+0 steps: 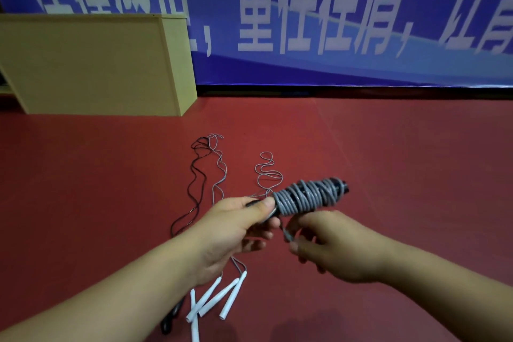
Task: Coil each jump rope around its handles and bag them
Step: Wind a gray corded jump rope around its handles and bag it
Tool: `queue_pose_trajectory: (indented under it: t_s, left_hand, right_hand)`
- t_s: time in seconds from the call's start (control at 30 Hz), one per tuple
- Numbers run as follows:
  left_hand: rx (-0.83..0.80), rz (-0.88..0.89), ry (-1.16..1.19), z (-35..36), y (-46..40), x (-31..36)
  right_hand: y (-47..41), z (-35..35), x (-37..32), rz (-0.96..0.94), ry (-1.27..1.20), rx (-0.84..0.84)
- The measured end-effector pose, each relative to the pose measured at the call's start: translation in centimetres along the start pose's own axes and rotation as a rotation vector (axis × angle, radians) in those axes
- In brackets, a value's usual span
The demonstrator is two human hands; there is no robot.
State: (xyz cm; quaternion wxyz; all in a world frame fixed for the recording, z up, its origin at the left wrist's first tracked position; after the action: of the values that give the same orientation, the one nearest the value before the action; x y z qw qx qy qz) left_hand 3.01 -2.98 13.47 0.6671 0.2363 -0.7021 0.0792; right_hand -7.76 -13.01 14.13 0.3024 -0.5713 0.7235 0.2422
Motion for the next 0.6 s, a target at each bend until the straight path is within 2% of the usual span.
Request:
queue_pose_trajectory:
  t_s: [0.13,0.37,0.5,0.6]
  left_hand:
    - [0.135,0.021,-0.143,-0.7,-0.6,-0.5]
    - [0.232,0.085,-0.28,-1.5,-1.2,-1.1]
    - [0.276,0.112,-0.468,-2.2,-1.4,-1.2]
    - [0.341,0.177,-0.698,-2.5,-1.4,-0.5]
  right_hand:
    - [0.2,1.2,-1.1,-0.05,0.181,-0.025]
    - [0.3,0.9,-2.1,-0.112,0.231,0.034]
    - [0.4,0.6,-2.6,-0.129,0.211,0.082]
    - [0.5,0.5,-2.6,-0.113,0.207,0.099]
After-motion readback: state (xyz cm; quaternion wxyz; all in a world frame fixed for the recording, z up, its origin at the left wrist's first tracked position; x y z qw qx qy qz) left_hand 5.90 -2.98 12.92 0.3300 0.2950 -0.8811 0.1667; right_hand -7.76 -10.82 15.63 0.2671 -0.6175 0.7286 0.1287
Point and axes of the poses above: each hand's wrist, its own y-axis away from the middle knuckle, its own z-axis out of the palm, x = y × z, the point moved 6 cm from there along -y, towards the middle knuckle, and after that the axes turned 12 degrees about -y, right-handed, at the moved point
